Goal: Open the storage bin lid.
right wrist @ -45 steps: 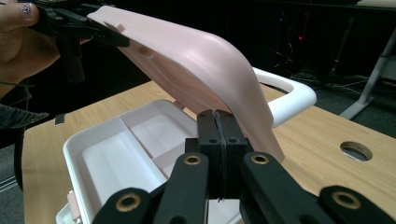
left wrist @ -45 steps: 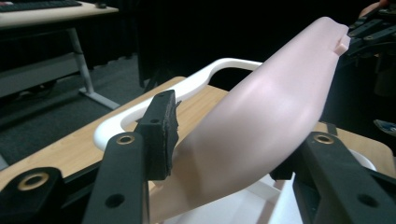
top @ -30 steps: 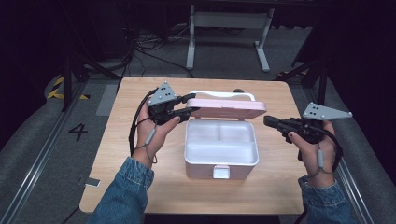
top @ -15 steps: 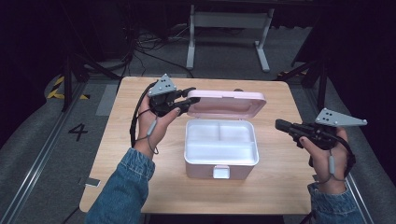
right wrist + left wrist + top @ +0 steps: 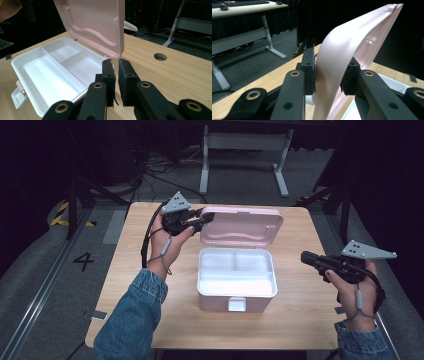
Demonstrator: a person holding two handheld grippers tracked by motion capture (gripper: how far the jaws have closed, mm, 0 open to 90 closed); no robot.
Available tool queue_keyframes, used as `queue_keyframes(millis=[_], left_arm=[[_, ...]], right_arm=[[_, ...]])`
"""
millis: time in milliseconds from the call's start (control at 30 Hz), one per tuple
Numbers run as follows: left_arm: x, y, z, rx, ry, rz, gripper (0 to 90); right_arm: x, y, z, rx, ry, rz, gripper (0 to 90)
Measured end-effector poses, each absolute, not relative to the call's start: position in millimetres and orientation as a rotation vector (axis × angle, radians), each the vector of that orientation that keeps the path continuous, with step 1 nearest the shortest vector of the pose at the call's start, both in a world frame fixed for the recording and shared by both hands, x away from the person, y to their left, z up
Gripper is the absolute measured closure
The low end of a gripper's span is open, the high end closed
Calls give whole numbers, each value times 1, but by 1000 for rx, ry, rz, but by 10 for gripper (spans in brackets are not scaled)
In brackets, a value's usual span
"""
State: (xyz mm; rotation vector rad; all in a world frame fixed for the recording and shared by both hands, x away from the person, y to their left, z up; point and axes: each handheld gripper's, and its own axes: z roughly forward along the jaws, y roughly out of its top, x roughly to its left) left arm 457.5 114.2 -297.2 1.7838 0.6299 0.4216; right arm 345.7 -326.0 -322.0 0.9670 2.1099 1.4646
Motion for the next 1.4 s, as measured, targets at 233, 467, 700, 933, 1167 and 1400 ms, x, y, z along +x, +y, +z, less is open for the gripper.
queue_keyframes(millis=[233,467,700,933,1167,1400], left_arm=[[474,111,-300,1782,676,424,702],[489,107,-304,1802,712,438,685],[502,102,-313,1810,749,444,630],[511,101,-321,1802,782,440,606],[523,100,-335,1838,824,430,587],[531,97,-346,1859,845,401,538]], right_arm=[[349,-326,-325,976,2119,1461,831],[350,-329,-326,982,2118,1462,828],[352,-329,-327,984,2118,1464,824],[352,-330,-328,989,2120,1455,828],[353,-330,-329,990,2124,1454,829],[355,-330,-331,1003,2133,1443,833]])
